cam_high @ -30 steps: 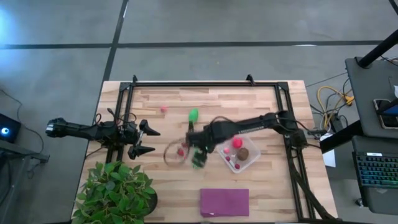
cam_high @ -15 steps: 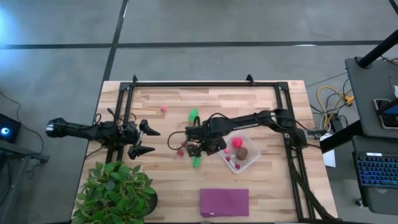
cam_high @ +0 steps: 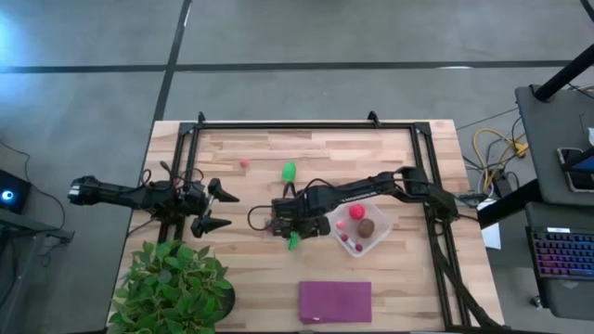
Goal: Pick and placing Produce into tupperware
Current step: Put the green peas into the transparent bin
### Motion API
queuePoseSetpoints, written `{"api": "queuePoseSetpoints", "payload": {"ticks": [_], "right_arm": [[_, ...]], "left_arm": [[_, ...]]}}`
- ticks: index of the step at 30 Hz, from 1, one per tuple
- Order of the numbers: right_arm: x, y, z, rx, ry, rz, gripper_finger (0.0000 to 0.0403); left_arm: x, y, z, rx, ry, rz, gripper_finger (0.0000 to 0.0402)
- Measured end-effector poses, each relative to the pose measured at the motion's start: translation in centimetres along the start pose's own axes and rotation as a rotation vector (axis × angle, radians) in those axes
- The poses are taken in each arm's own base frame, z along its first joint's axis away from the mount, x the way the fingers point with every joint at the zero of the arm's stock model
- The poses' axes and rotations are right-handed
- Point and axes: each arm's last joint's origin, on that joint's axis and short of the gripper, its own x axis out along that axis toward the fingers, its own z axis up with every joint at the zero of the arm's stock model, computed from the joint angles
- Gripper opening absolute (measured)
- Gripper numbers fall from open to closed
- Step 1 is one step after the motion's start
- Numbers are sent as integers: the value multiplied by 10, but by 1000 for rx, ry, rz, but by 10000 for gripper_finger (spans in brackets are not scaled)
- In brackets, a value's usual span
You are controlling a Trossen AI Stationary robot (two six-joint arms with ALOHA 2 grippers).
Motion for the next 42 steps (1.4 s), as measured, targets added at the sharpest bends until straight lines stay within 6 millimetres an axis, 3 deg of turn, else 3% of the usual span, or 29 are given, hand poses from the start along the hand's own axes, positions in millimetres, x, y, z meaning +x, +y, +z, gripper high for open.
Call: {"api": "queuePoseSetpoints", "payload": {"ticks": [9,21,26,42], "right_arm": [[2,0,1,65,-18,-1,219],[-23,18,-3,2,-68,67,219],[-20,12,-3,-2,-69,-43,219],[-9,6,2,25,-105,-36,219]], "left_arm": [[0,0,0,0,0,0,367],[0,0,0,0,2,1,367],[0,0,0,0,2,1,367],[0,0,0,0,2,0,367]]}}
